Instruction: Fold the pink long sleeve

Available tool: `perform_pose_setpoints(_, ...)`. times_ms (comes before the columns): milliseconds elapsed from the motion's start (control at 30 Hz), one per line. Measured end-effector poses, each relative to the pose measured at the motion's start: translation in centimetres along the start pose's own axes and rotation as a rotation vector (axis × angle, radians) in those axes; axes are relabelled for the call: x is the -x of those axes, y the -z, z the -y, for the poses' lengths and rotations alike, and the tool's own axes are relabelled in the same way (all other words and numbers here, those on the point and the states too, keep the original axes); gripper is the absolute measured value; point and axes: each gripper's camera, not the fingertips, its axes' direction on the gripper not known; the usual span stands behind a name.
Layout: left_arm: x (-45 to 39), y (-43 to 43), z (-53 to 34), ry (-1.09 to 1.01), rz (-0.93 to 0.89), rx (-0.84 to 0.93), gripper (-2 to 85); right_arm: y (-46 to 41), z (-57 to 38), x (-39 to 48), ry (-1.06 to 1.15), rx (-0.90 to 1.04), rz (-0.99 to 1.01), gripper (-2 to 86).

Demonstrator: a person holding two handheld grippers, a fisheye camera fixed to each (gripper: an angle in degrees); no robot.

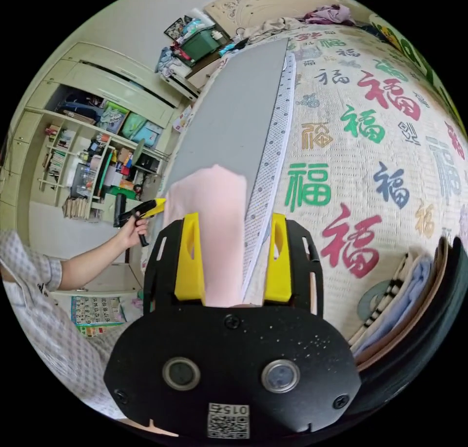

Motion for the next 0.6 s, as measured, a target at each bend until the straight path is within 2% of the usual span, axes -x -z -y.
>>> perform_pose_setpoints(200,-0.2,-1.4,0.0,-0.097,-0.102,0.057,15.9,-10.6,1.1,-5.8,-0.042,0.110,0.199,21.6)
perform_pose_setpoints(467,-1.9,-5.0,1.6,-0.122,-0.235,0.196,12.3,-17.5,-4.6,-12.4,-0.158,0.025,0.426,15.9)
perform_pose_setpoints(533,-2.5,-5.5,1.3,-0.102,-0.285,0.228,8.8,-18.2,-6.0,-12.9,-0.165,0.013,0.394,13.4)
perform_pose_setpoints(600,-4.2,-4.5,0.7,-0.160,-0.305,0.195,7.6,-17.9,-8.9,-11.7,-0.108,-0.061,0.270,11.5)
